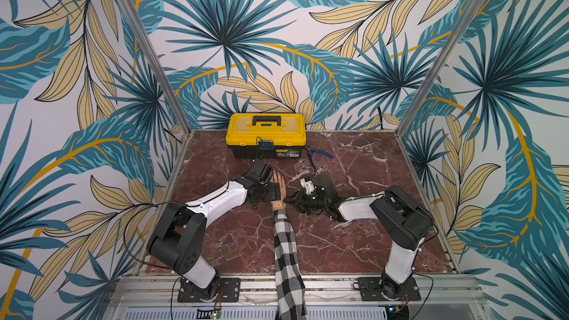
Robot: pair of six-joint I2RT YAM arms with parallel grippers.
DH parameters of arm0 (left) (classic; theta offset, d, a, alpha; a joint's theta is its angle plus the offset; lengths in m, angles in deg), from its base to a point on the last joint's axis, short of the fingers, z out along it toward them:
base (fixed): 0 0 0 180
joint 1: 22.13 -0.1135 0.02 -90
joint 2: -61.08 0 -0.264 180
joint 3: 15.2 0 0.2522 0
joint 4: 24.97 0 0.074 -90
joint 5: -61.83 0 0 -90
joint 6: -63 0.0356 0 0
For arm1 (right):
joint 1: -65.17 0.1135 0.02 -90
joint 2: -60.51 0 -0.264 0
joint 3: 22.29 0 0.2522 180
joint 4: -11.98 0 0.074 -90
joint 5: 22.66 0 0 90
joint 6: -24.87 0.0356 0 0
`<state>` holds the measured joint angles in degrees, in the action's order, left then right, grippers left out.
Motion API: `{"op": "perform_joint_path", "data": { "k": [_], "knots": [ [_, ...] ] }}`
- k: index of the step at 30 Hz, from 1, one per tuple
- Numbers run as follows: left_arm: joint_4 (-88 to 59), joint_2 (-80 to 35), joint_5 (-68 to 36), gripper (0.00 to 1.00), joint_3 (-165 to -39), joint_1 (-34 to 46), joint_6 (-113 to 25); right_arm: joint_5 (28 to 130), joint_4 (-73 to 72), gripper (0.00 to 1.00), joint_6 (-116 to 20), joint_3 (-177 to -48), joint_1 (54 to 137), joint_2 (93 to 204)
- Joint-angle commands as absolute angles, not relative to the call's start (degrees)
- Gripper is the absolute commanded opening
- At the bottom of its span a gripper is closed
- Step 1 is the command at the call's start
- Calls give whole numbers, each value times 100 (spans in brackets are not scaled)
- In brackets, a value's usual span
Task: Take off the watch
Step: Take off the watch from the hand.
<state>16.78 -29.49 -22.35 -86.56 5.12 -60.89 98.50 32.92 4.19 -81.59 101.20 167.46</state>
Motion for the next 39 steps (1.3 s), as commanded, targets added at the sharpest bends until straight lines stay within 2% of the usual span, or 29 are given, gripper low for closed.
{"op": "perform_joint_path", "data": {
  "k": [1,8,16,25,34,39],
  "knots": [
    [1672,-2848,-2210,89,-8598,476,-6044,9959,3412,24,440,-8281,10172,16876],
    [1666,-2864,-2204,89,-8574,487,-6048,10012,3571,15,518,-8291,10213,16957],
    [1665,-2866,-2202,89,-8540,489,-6074,10204,4261,18,889,-8268,10226,17098],
    [1658,-2851,-2211,89,-8539,491,-6069,10195,4340,17,932,-8093,10259,17151],
    [1659,-2852,-2203,89,-8566,490,-6070,10144,4069,12,784,-8107,10274,17249],
    [1666,-2830,-2200,89,-8557,485,-6079,10176,3945,5,729,-8201,10296,17257]
  ]
}}
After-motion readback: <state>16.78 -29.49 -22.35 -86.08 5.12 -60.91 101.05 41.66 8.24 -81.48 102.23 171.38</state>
